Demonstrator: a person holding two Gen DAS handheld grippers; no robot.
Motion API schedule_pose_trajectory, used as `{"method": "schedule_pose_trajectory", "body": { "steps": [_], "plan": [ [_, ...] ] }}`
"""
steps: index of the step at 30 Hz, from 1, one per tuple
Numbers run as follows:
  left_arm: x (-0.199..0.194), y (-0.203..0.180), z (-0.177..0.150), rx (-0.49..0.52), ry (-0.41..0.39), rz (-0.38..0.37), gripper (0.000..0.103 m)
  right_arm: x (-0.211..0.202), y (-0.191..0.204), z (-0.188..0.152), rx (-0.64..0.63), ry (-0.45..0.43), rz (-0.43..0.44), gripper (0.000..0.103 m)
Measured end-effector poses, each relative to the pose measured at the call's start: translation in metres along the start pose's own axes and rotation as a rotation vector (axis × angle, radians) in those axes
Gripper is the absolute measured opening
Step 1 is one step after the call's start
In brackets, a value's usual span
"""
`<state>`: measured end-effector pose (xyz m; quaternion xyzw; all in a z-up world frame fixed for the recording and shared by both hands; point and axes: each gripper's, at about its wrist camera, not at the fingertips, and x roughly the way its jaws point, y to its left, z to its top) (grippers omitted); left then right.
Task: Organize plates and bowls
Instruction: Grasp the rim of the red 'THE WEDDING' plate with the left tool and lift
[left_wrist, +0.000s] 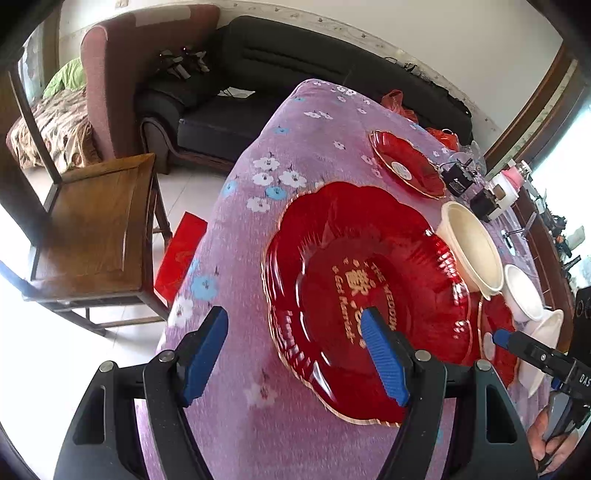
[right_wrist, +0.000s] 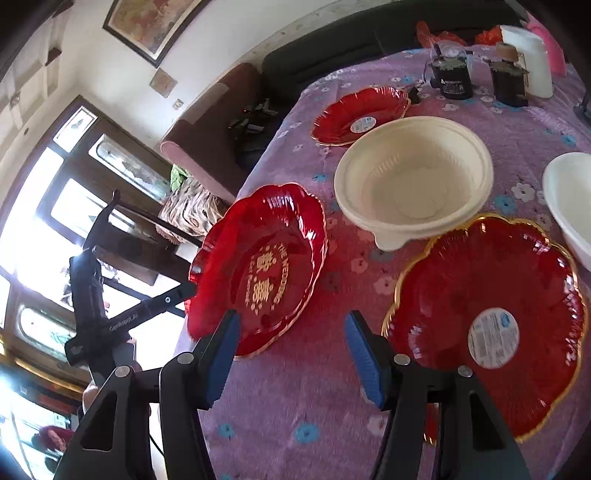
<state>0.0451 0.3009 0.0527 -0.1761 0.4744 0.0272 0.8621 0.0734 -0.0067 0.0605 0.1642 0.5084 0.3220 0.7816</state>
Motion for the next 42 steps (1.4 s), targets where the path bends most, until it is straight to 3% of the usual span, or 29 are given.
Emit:
{"method": "schedule_pose_trajectory", "body": {
  "steps": [4,8,11,14,20,35,42],
  "plan": [
    [0.013,-0.001,0.009,0.007,0.020,0.005,0.057,0.020,-0.003,0.010,0.002,0.015,-0.022,0.055],
    [0.031,-0.002,0.012,0.007,0.051,0.008,0.033,0.042,-0.004,0.015,0.012,0.034,-0.043,0.036],
    [0.034,-0.005,0.009,0.032,0.034,0.040,0.029,0.052,-0.001,0.015,-0.013,0.030,-0.089,0.021],
    [0.029,-0.004,0.002,0.027,0.029,0.020,0.029,0.052,0.000,0.012,-0.032,0.017,-0.118,0.016],
    [0.006,-0.009,-0.020,0.042,0.005,0.010,0.029,0.036,0.004,-0.001,-0.047,0.021,-0.096,0.016],
    [-0.044,-0.038,-0.128,0.082,-0.016,-0.033,0.029,-0.024,-0.008,-0.078,-0.086,0.038,-0.054,0.017],
    [-0.049,-0.067,-0.161,0.122,-0.005,-0.043,0.033,-0.046,-0.032,-0.108,-0.049,0.047,-0.038,0.017]
  ]
}}
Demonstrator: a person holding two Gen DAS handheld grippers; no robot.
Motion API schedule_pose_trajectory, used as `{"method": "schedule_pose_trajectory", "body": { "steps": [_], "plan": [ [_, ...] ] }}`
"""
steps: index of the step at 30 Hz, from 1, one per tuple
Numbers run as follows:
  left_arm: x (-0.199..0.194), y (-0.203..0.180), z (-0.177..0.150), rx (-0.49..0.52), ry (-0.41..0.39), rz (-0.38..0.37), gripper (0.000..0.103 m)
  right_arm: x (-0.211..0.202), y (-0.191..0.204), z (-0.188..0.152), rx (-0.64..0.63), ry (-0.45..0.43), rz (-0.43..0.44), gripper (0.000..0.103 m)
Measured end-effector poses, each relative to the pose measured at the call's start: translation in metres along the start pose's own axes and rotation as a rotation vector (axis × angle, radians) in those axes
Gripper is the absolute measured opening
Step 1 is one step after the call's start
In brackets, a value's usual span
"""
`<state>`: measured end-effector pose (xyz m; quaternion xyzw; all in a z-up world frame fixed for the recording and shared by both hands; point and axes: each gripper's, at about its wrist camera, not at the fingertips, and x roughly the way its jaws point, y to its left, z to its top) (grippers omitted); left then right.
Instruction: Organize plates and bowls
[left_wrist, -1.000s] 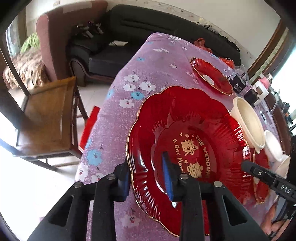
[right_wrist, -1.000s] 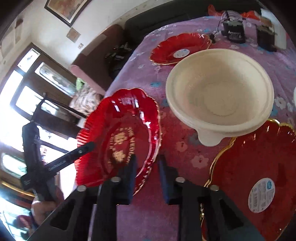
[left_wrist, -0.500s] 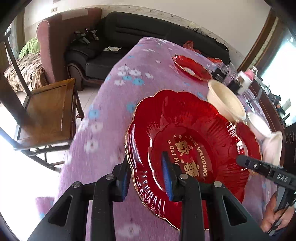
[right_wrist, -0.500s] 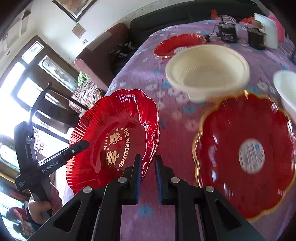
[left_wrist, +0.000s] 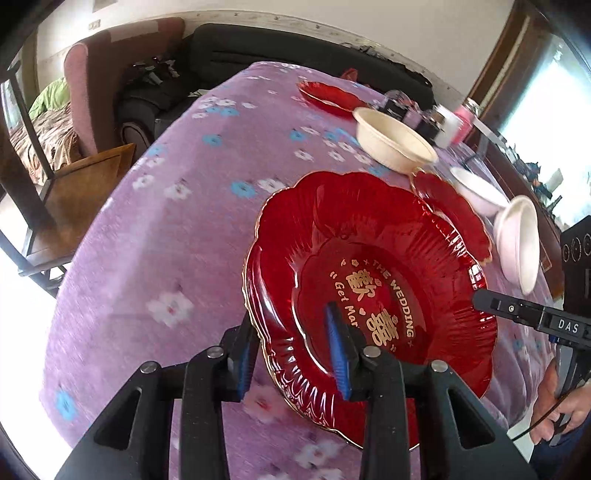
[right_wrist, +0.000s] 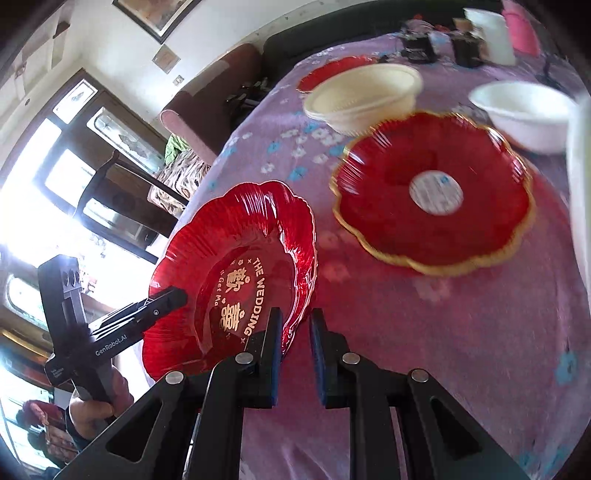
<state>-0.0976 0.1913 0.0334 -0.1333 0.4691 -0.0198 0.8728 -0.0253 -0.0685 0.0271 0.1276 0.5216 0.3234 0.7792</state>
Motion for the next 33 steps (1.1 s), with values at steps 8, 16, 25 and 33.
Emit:
{"method": "schedule_pose_trajectory", "body": {
  "steps": [8,16,25,33],
  "plan": [
    [0.001,-0.017,-0.007,0.028,0.021,-0.011,0.040,-0.017,-0.019,-0.015,0.022,-0.005,0.032,0.018],
    [-0.030,-0.002,-0.002,0.011,-0.025,-0.030,0.055,-0.054,-0.046,-0.017,0.053,-0.106,0.004,0.038],
    [-0.034,-0.032,0.053,0.026,0.027,-0.156,0.055,-0.067,-0.073,0.001,0.146,-0.180,-0.029,0.038],
    [0.028,-0.105,0.108,0.119,0.142,-0.104,0.055,-0.067,-0.086,0.013,0.208,-0.200,-0.081,0.038]
  ]
}}
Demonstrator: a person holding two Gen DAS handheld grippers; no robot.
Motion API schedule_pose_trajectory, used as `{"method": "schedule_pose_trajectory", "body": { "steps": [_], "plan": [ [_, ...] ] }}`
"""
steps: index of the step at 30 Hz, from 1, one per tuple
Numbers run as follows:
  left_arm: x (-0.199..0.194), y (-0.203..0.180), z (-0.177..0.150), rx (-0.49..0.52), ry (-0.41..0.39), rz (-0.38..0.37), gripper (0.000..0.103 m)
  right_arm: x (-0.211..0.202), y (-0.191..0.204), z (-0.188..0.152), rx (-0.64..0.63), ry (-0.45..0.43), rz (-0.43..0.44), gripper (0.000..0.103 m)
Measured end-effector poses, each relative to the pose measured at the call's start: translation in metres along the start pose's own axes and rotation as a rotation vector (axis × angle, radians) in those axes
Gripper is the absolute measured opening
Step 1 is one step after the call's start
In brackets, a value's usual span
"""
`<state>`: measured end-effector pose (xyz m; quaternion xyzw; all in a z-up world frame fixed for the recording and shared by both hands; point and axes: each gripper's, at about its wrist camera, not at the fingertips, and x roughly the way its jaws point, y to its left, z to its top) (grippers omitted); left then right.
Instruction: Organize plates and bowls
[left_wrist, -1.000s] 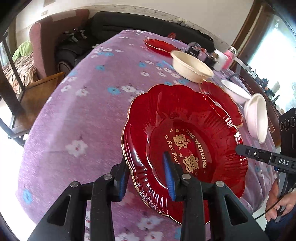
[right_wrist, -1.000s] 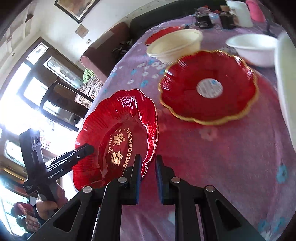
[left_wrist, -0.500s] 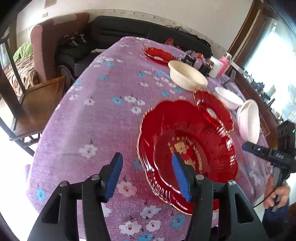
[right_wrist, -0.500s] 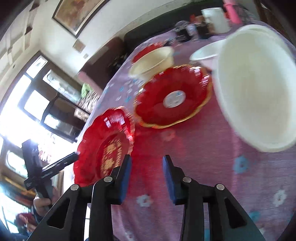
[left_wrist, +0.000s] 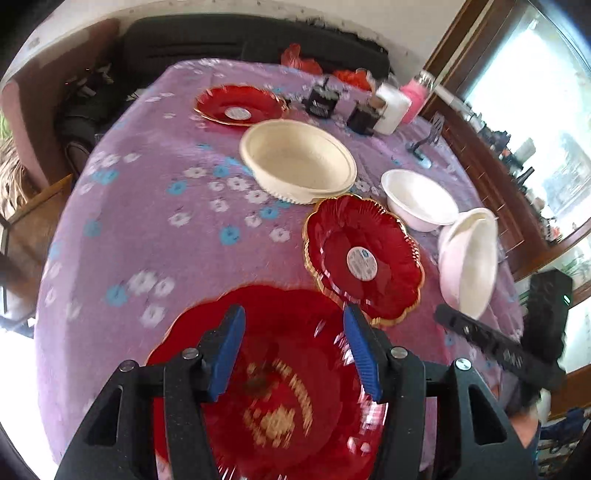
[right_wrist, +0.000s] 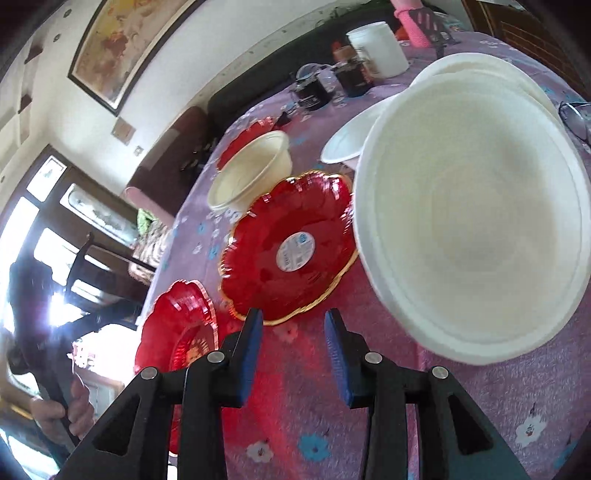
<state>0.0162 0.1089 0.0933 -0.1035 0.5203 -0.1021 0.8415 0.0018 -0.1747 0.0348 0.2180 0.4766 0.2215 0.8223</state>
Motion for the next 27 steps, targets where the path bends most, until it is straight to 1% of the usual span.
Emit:
{"method": "schedule_pose_trajectory", "body": {
  "steps": [3,4,5,7,8,14,17,21,22,23,24,25,26,27],
  "plan": [
    [0.027,-0.009,0.019,-0.017,0.045,0.031,0.055,0.003,-0.004,0.001,0.011,0.005,-0.019,0.038],
    [0.035,-0.011,0.023,-0.023,0.056,0.044,0.055,0.004,-0.004,0.002,0.011,0.006,-0.024,0.040],
    [0.043,-0.012,0.027,-0.035,0.066,0.057,0.054,0.005,-0.004,0.002,0.014,0.008,-0.031,0.047],
    [0.058,-0.014,0.034,-0.042,0.089,0.064,0.054,0.008,-0.004,0.001,0.025,0.011,-0.040,0.055],
    [0.064,-0.015,0.037,-0.048,0.095,0.073,0.054,0.009,-0.003,0.001,0.027,0.013,-0.044,0.056],
    [0.091,-0.022,0.048,-0.052,0.115,0.117,0.054,0.023,-0.001,0.002,0.040,0.024,-0.079,0.056],
    [0.101,-0.023,0.052,-0.057,0.133,0.121,0.054,0.031,-0.005,0.006,0.056,0.039,-0.108,0.056],
    [0.113,-0.024,0.056,-0.047,0.148,0.132,0.054,0.038,-0.011,0.009,0.079,0.042,-0.106,0.056],
    [0.116,-0.024,0.056,-0.045,0.157,0.125,0.054,0.040,-0.009,0.011,0.068,0.035,-0.115,0.056],
    [0.119,-0.025,0.057,-0.042,0.164,0.112,0.052,0.040,-0.009,0.012,0.062,0.031,-0.122,0.055],
    [0.122,-0.027,0.058,-0.035,0.172,0.099,0.043,0.041,-0.009,0.014,0.058,0.023,-0.129,0.053],
    [0.124,-0.029,0.058,-0.023,0.181,0.085,0.038,0.042,-0.009,0.015,0.052,0.014,-0.144,0.043],
    [0.124,-0.032,0.059,-0.006,0.177,0.085,0.035,0.044,-0.009,0.017,0.044,0.016,-0.145,0.029],
    [0.124,-0.035,0.058,0.010,0.170,0.087,0.035,0.045,-0.009,0.018,0.040,0.020,-0.147,0.027]
  ]
}}
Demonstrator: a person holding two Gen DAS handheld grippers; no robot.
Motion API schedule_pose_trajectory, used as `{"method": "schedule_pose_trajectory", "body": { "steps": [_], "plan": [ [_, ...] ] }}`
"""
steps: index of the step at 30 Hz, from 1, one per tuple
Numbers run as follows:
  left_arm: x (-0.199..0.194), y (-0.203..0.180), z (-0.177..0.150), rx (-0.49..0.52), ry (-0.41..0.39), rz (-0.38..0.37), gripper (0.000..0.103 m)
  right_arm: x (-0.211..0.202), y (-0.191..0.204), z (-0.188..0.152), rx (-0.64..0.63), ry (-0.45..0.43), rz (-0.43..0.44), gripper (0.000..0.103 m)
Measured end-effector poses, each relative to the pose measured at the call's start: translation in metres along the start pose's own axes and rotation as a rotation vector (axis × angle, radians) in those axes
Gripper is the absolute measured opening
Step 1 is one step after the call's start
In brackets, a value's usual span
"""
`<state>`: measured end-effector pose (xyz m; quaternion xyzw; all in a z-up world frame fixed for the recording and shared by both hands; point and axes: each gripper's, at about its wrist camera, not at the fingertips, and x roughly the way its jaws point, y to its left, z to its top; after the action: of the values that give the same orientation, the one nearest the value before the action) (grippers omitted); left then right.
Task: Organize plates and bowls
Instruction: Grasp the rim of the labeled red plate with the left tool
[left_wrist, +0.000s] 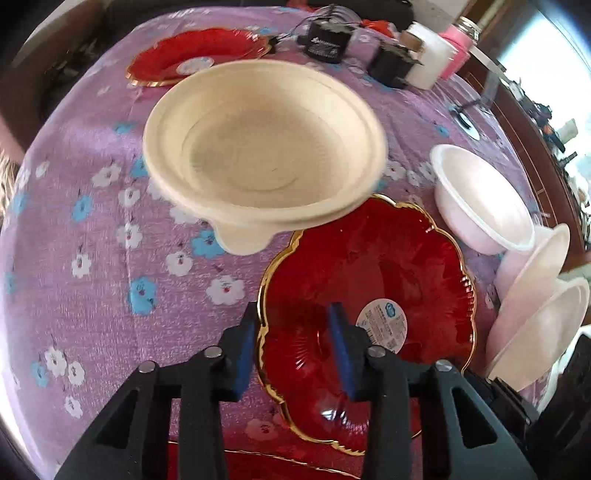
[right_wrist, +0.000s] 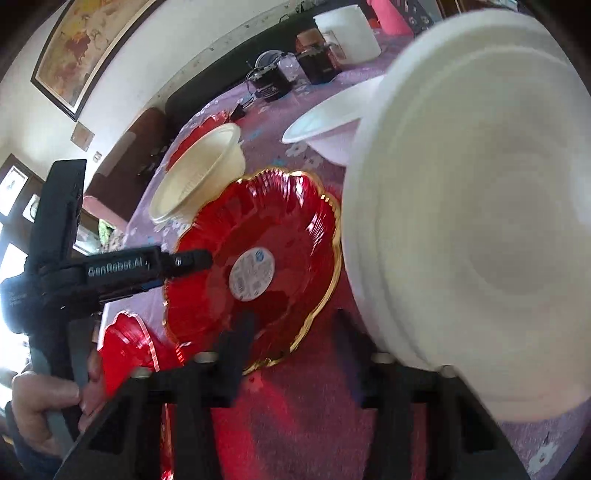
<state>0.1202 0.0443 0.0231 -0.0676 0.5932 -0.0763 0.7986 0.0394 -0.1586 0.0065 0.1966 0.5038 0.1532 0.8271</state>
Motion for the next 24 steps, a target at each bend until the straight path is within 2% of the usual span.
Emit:
{"method": "schedule_pose_trajectory", "body": {
  "steps": [2,11,24],
  "plan": [
    [-0.003,-0.004,-0.003,0.029,-0.017,0.003,0.035,-0.001,0.001,0.000,-0.012,-0.023,-0.019,0.023],
    [-0.038,-0.012,-0.012,0.056,-0.102,-0.022,0.035,-0.028,0.009,-0.001,-0.058,-0.107,-0.029,0.023],
    [-0.085,-0.013,-0.041,0.065,-0.188,-0.085,0.035,-0.067,0.026,-0.012,-0.099,-0.159,0.028,0.023]
  ]
}}
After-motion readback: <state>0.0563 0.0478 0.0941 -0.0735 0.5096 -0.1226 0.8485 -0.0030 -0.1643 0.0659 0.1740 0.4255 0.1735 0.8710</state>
